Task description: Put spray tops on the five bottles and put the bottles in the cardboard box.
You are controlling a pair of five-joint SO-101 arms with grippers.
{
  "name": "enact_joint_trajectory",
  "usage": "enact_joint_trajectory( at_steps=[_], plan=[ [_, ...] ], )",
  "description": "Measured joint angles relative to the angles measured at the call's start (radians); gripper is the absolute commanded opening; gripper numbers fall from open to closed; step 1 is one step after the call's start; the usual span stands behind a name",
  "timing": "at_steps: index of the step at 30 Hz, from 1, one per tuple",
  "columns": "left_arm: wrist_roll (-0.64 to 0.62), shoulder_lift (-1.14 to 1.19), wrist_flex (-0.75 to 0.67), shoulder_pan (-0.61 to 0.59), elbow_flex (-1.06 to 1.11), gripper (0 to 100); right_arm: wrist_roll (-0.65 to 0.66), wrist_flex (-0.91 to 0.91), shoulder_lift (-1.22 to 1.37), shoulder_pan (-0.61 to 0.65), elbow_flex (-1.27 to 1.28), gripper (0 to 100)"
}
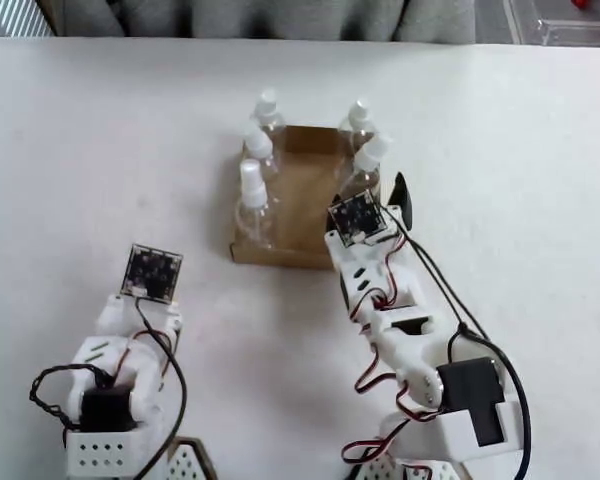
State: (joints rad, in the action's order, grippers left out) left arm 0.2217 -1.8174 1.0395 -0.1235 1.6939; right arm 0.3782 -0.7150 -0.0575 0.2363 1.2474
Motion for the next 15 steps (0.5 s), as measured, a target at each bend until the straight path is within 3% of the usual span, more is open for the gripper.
enact_joint_trajectory(
  at_steps=[15],
  plan=[
    [0.0,0.0,0.0,0.0,0.0,2,0.006,0.0,0.0,0.0,0.0,32.0]
  ],
)
